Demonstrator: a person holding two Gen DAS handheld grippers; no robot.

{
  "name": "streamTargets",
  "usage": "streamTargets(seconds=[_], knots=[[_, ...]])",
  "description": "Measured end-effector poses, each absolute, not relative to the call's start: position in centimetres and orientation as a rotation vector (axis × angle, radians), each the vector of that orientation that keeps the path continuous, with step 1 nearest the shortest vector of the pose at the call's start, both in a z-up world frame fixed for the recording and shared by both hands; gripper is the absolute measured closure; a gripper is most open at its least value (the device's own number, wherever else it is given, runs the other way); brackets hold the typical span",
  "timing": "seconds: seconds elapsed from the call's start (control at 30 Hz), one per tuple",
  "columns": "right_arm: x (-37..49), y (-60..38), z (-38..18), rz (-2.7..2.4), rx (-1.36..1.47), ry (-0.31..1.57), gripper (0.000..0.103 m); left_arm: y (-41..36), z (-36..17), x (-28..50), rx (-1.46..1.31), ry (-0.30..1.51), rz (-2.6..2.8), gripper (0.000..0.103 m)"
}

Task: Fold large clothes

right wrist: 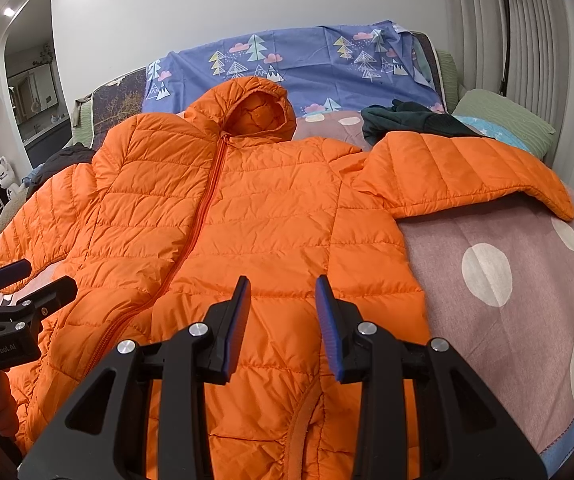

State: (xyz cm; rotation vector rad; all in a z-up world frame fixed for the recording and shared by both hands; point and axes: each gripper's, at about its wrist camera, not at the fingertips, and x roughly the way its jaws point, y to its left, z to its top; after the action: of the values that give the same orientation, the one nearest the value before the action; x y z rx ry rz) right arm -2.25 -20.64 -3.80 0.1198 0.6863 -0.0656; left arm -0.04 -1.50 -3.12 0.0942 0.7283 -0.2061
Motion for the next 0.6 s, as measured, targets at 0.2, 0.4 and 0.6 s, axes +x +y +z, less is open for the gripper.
streamTargets(seconds=[0.2,0.4,0.6], knots=[[-2.30,-20.69,-3.89,-0.065,0.120,0.687,0.068,-1.43,-3.23,-0.06,0.092,0.731,-0.206,0.002],[-2.32,-20.67,-3.90,-0.067,0.118,0.687,0.068,-1.41,-3.25,-0.07,0.092,0.731,-0.207,0.002],[-2.31,-20.59,-3.90,-0.066,0.118,0.686,0.068,-1.38,-3.19,-0.10,0.084,0.731,-0.214,0.002]])
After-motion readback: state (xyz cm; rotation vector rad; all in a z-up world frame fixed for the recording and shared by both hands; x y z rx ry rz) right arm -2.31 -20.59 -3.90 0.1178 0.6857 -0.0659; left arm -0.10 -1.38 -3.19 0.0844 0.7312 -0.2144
